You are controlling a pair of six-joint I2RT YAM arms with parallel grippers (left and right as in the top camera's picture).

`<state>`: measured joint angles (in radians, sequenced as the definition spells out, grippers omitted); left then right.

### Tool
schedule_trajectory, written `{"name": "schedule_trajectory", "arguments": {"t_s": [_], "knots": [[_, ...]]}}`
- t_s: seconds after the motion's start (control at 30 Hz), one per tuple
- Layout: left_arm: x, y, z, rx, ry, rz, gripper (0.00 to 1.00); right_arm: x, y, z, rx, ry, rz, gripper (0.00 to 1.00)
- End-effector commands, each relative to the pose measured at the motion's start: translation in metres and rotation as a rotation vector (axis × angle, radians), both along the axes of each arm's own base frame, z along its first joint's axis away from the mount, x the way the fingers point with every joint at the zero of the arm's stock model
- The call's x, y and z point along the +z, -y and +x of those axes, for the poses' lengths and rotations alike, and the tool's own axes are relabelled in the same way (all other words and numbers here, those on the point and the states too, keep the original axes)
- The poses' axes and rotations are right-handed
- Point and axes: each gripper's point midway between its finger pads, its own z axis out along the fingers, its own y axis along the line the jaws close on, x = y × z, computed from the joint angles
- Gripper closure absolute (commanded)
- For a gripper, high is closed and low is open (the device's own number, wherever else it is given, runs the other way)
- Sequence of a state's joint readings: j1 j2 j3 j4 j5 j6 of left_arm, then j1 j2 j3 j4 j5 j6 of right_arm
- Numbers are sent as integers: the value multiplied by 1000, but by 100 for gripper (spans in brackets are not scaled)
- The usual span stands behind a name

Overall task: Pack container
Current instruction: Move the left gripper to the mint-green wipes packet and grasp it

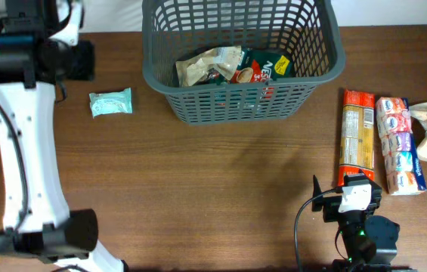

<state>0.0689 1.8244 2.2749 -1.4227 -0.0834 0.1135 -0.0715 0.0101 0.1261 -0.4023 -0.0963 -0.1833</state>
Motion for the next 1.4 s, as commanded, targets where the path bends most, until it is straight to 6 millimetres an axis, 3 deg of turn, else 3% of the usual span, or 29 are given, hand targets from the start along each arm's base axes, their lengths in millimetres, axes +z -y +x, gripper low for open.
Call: {"name": "schedule_trajectory", "arguments": {"t_s": [0.0,0.07,0.13,0.23,0.27,0.33,0.4,0.5,0.6,0.8,0.87,1.0,1.13,1.37], "knots": [[-70,-20,9,80,-131,-107,50,-2,1,0,-5,1,9,1],[-111,-28,13,113,-194,-126,38,-2,1,0,-5,1,9,1],[-148,-29,16,156,-241,-187,36,-2,1,0,-5,1,9,1],[-190,-18,34,218,-258,-314,77,-2,1,0,-5,1,9,1],[-195,-16,38,233,-259,-332,78,-2,1,0,-5,1,9,1],[-209,-14,48,296,-255,-370,73,-2,1,0,-5,1,9,1],[-226,-18,55,451,-251,-411,57,-2,1,0,-5,1,9,1],[-246,-22,61,667,-246,-487,57,-2,1,0,-5,1,9,1],[-249,-24,70,807,-207,-553,57,-2,1,0,-5,1,9,1],[-238,-30,99,1029,-54,-717,30,-2,1,0,-5,1,9,1],[-236,-34,102,1131,-15,-758,19,-2,1,0,-5,1,9,1],[-239,-33,102,1254,-5,-815,6,-2,1,0,-5,1,9,1],[-259,-25,100,1384,-28,-847,0,-2,1,0,-5,1,9,1],[-273,-29,97,1413,-28,-797,0,-2,1,0,-5,1,9,1]]}}
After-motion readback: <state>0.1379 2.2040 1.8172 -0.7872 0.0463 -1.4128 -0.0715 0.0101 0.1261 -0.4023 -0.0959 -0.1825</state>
